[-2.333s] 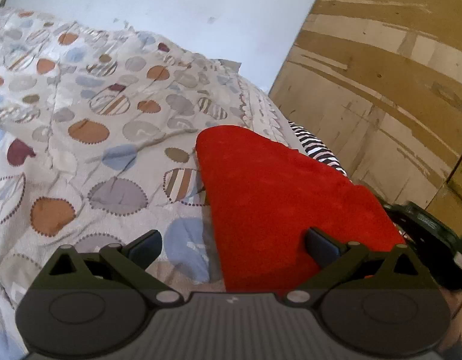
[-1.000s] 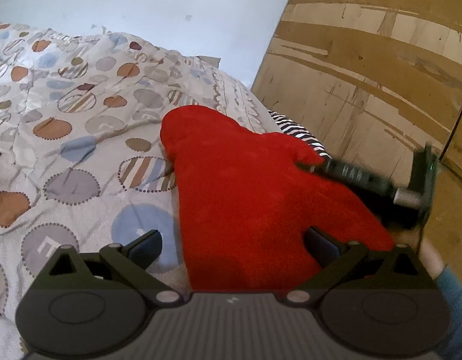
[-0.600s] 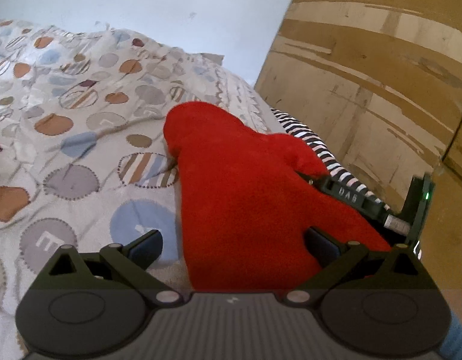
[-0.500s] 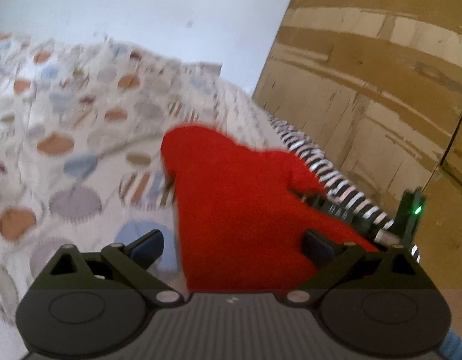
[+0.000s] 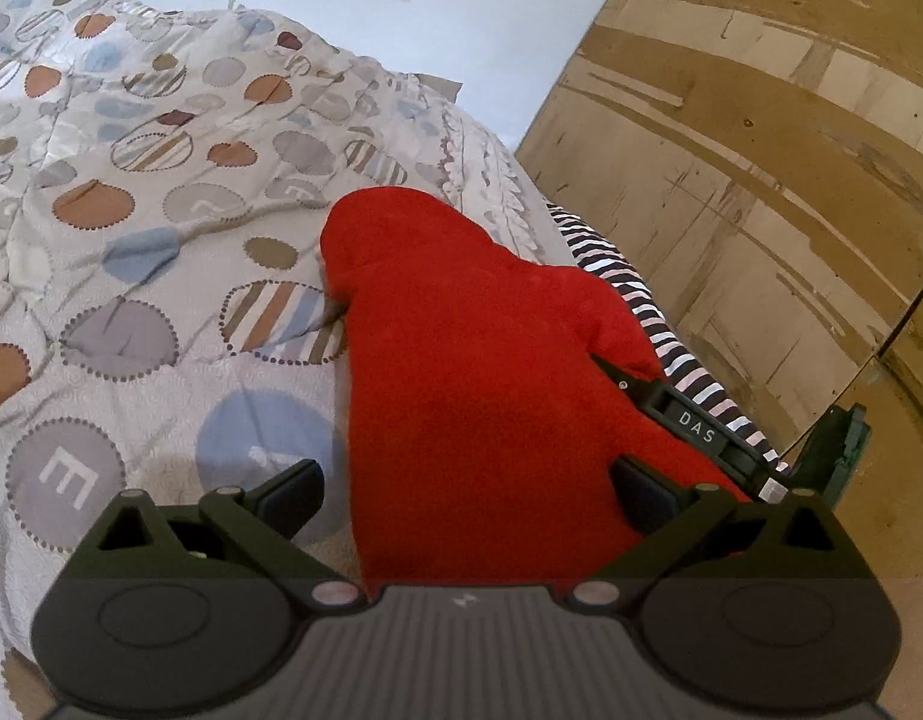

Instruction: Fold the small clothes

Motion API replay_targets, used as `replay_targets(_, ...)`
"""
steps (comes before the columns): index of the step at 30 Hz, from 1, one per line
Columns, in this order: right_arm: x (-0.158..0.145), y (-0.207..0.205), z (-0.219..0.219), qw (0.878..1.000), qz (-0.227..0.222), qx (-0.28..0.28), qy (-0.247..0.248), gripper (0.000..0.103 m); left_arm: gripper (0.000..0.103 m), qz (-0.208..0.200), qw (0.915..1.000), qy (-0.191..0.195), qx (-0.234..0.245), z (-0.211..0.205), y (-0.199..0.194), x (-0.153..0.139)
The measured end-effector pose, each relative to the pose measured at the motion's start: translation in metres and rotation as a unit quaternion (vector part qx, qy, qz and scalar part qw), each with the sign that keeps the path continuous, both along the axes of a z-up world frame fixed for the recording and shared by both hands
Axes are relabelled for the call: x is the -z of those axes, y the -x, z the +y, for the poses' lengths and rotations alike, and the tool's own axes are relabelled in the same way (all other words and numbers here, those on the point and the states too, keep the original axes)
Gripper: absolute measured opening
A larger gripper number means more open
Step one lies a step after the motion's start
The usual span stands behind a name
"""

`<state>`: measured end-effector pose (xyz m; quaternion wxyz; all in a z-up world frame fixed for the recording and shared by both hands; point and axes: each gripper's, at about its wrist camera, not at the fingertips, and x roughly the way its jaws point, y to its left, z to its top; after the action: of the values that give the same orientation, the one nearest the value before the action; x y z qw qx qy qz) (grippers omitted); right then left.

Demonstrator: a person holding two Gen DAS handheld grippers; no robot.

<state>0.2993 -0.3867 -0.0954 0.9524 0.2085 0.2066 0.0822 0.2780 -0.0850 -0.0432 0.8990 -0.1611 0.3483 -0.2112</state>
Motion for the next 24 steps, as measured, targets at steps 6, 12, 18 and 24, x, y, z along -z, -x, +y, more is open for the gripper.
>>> replay_targets(6, 0.000, 0.000, -0.001, 1.000, -0.001, 0.000, -0.001, 0.096, 0.103, 0.001, 1.0000, 0.004, -0.001, -0.002, 0.000, 0.000)
replay_targets(12, 0.001, 0.000, 0.000, 1.000, -0.002, 0.000, -0.002, 0.096, 0.103, -0.001, 1.0000, 0.003, -0.001, -0.003, 0.001, 0.000)
replay_targets(18, 0.001, 0.000, 0.000, 1.000, -0.002, 0.000, -0.001, 0.096, 0.103, 0.000, 1.0000, 0.008, -0.001, -0.002, 0.001, 0.001)
replay_targets(24, -0.004, -0.002, 0.001, 1.000, 0.014, 0.002, 0.003, 0.096, 0.103, -0.022, 0.9985, 0.049, 0.005, 0.017, 0.003, -0.001)
